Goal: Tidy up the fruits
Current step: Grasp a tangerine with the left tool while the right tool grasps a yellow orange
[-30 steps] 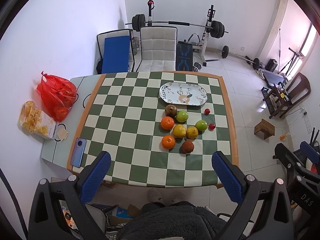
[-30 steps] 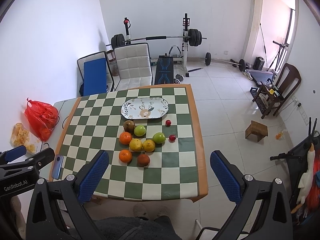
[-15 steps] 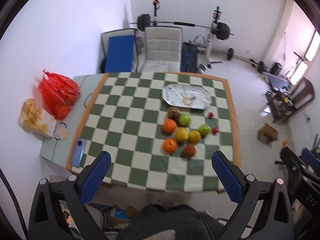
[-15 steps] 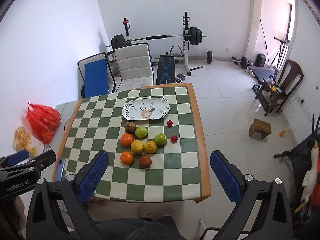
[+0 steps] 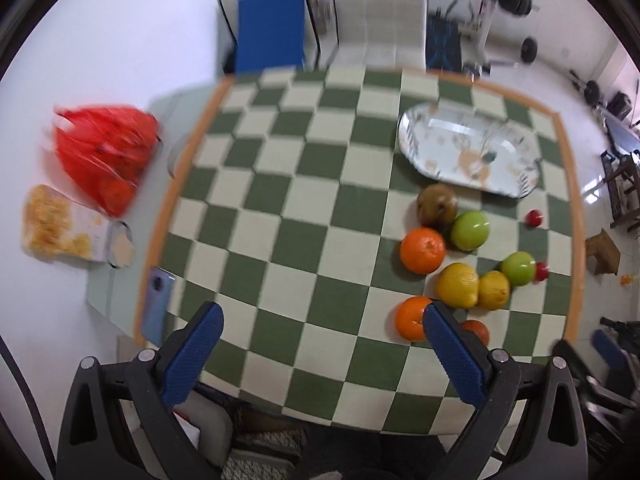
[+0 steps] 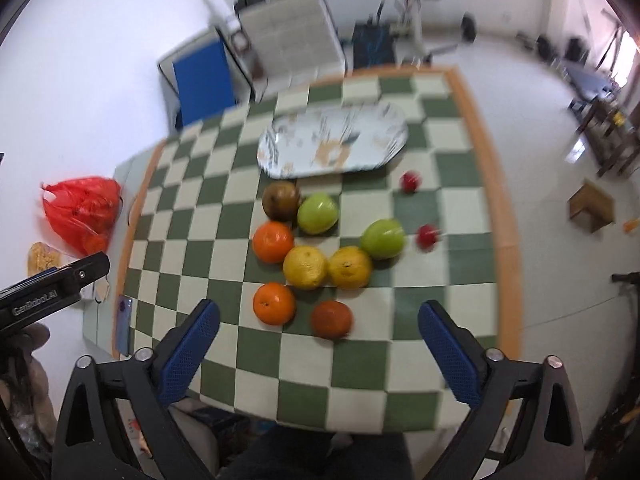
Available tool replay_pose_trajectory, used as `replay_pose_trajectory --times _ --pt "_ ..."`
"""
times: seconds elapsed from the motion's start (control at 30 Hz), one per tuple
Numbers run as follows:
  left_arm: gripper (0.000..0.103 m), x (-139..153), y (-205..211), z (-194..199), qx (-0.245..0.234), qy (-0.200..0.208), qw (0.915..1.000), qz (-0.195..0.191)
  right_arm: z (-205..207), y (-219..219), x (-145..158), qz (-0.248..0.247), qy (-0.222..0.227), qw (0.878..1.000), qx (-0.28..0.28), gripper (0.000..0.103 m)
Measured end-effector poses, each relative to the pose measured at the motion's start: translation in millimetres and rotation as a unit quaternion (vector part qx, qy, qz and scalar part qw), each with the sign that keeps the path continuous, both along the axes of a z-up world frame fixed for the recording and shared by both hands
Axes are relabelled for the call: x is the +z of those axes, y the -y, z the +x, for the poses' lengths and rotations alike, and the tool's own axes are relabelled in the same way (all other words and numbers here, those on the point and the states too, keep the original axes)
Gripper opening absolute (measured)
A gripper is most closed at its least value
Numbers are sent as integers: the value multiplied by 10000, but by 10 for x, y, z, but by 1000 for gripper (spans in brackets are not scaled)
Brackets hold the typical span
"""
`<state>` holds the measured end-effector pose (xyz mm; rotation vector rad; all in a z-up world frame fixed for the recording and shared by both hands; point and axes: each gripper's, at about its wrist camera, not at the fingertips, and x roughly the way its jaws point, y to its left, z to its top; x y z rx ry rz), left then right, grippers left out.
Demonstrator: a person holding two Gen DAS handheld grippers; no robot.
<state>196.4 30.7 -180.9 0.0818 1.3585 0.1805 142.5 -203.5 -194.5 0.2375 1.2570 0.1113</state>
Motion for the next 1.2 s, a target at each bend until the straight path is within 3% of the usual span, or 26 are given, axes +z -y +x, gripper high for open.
replay_pose_trajectory --times 0.13,0.23,0.4,0.53,0.73,0.87,0.97,1.13,1.2 --pt "97 -503 -98 414 -16 -573 9980 -265 610 -281 -858 -82 -630 9979 97 87" --pt "95 -810 -137 647 -140 -957 9940 -510 835 -413 -1229 -124 -993 9948 173 77" --pt "95 -1172 -109 931 -429 -1475 9856 -711 1043 -697 -1713 -220 -1573 9857 555 75" --pt "95 -1387 -36 1096 -539 -1862 9744 -1135 1139 -995 -1840 -591 -1627 9799 996 75" --pt "93 -1632 143 1276 -716 -2214 9609 -1500 1141 -1121 -1917 -762 -1788 9750 1075 75" --pt "93 -1780 291 1308 -924 -2464 9504 -1659 1116 -1104 -1929 -504 -1788 9780 947 66" --pt "93 -1887 398 1319 -1044 -2640 9430 -1735 1057 -978 -1916 -112 -1912 9794 643 66" --pt "93 -2065 562 1290 -1289 -2818 9378 -1564 962 -789 -1923 417 -1978 9793 120 66" --pt "86 -2111 602 1280 -1375 -2838 9370 -1505 960 -749 -1931 497 -2010 9783 -2 66"
